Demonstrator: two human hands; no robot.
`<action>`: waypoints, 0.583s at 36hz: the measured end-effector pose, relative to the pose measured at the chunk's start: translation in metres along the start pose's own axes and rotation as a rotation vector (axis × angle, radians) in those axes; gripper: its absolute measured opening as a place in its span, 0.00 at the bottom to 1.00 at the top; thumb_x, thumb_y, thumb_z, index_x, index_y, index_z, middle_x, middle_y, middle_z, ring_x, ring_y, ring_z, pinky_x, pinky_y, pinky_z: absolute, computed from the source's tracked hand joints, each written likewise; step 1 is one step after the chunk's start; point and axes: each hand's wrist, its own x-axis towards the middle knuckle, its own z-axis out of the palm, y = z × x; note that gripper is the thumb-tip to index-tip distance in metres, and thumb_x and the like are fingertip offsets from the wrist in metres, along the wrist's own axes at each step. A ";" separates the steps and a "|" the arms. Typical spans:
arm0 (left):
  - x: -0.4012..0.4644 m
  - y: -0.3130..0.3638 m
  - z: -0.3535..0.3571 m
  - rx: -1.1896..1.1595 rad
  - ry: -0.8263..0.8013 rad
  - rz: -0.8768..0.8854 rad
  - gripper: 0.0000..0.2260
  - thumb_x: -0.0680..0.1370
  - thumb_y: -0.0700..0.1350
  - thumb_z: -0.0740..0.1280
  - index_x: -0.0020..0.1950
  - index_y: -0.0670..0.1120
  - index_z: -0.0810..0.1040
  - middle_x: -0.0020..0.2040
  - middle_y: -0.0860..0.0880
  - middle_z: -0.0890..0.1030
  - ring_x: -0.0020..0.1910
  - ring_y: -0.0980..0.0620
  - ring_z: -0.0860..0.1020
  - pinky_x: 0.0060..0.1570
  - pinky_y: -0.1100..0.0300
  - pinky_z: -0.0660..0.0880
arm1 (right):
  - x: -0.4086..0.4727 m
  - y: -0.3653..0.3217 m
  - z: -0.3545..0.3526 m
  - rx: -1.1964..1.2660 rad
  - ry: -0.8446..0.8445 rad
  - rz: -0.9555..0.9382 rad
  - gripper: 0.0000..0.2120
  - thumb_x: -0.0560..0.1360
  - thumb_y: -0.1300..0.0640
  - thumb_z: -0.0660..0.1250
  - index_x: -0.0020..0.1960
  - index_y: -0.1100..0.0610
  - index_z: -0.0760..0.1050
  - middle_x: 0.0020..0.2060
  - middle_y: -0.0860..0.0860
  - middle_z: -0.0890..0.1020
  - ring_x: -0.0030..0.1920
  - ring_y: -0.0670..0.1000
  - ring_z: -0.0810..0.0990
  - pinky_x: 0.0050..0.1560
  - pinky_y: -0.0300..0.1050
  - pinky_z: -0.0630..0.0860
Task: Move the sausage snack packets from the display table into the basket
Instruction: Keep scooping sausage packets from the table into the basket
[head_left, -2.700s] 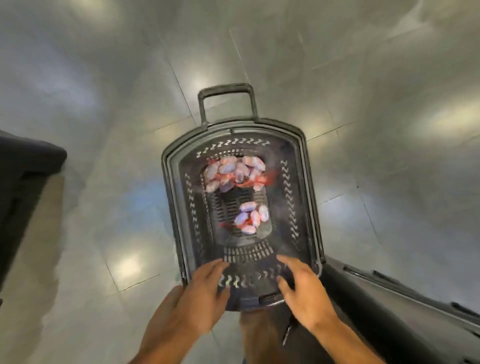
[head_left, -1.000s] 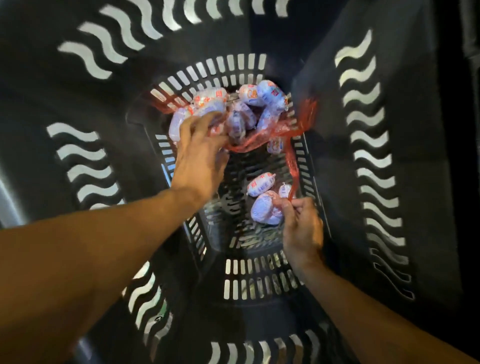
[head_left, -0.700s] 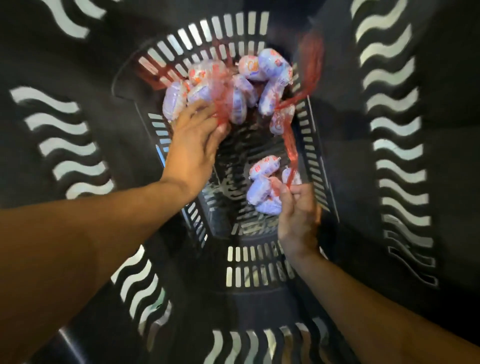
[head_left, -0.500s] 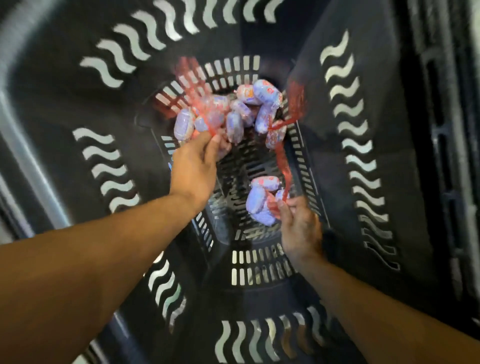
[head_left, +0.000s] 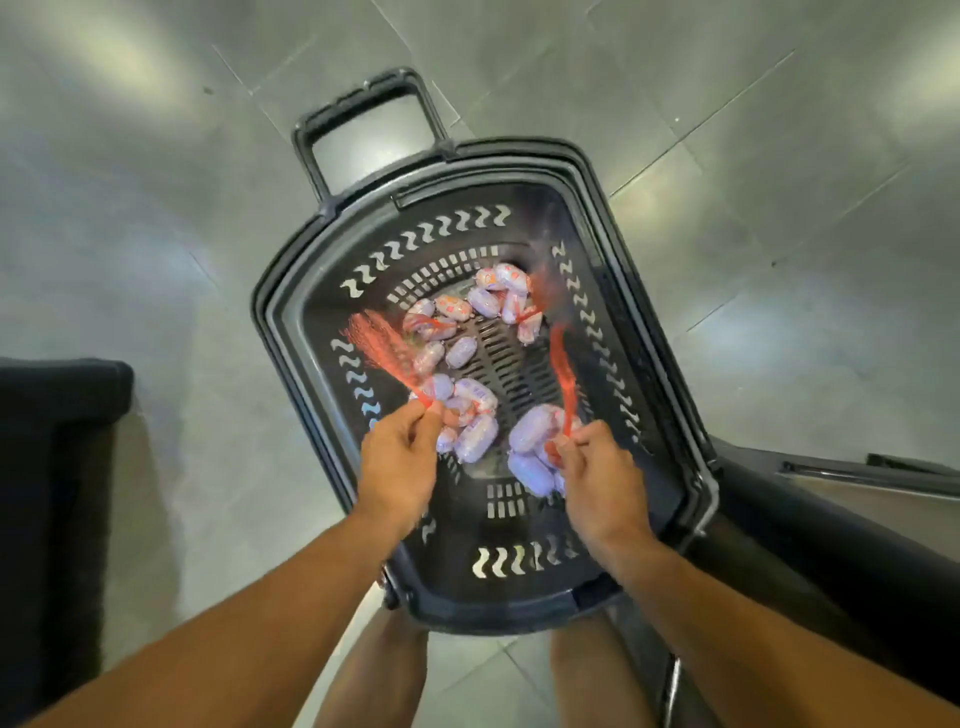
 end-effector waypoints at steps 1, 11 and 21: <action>-0.014 0.008 -0.006 -0.033 0.008 0.000 0.13 0.84 0.44 0.62 0.45 0.43 0.83 0.44 0.45 0.86 0.38 0.61 0.78 0.42 0.67 0.71 | -0.014 -0.007 -0.009 0.000 0.000 -0.002 0.09 0.83 0.47 0.61 0.48 0.51 0.69 0.47 0.56 0.84 0.50 0.61 0.80 0.51 0.55 0.76; -0.149 0.120 -0.101 -0.080 0.022 0.139 0.12 0.83 0.44 0.64 0.45 0.50 0.85 0.45 0.53 0.87 0.49 0.50 0.84 0.54 0.56 0.78 | -0.163 -0.078 -0.130 0.045 0.044 -0.135 0.14 0.83 0.44 0.61 0.51 0.56 0.70 0.42 0.59 0.82 0.45 0.63 0.80 0.47 0.60 0.75; -0.294 0.239 -0.191 -0.158 0.111 0.344 0.11 0.84 0.42 0.62 0.49 0.46 0.84 0.47 0.51 0.86 0.47 0.60 0.82 0.53 0.64 0.75 | -0.306 -0.150 -0.248 0.164 0.177 -0.271 0.14 0.79 0.35 0.61 0.49 0.46 0.71 0.38 0.42 0.78 0.38 0.45 0.78 0.35 0.41 0.65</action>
